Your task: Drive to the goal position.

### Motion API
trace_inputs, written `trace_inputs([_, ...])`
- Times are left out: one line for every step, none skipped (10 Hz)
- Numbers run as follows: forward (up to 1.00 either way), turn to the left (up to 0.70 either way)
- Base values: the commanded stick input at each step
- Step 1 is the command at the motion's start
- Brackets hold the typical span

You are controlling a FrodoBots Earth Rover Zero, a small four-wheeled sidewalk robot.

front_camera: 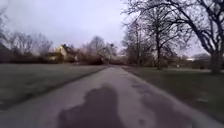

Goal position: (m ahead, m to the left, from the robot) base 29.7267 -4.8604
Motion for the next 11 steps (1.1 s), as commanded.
trace_inputs([1.0, 0.0])
trace_inputs([1.0, 0.0])
trace_inputs([1.0, 0.0])
trace_inputs([1.0, 0.0])
trace_inputs([1.0, 0.0])
trace_inputs([1.0, 0.0])
trace_inputs([1.0, 0.0])
trace_inputs([1.0, 0.0])
trace_inputs([1.0, 0.0])
trace_inputs([1.0, 0.0])
trace_inputs([1.0, 0.0])
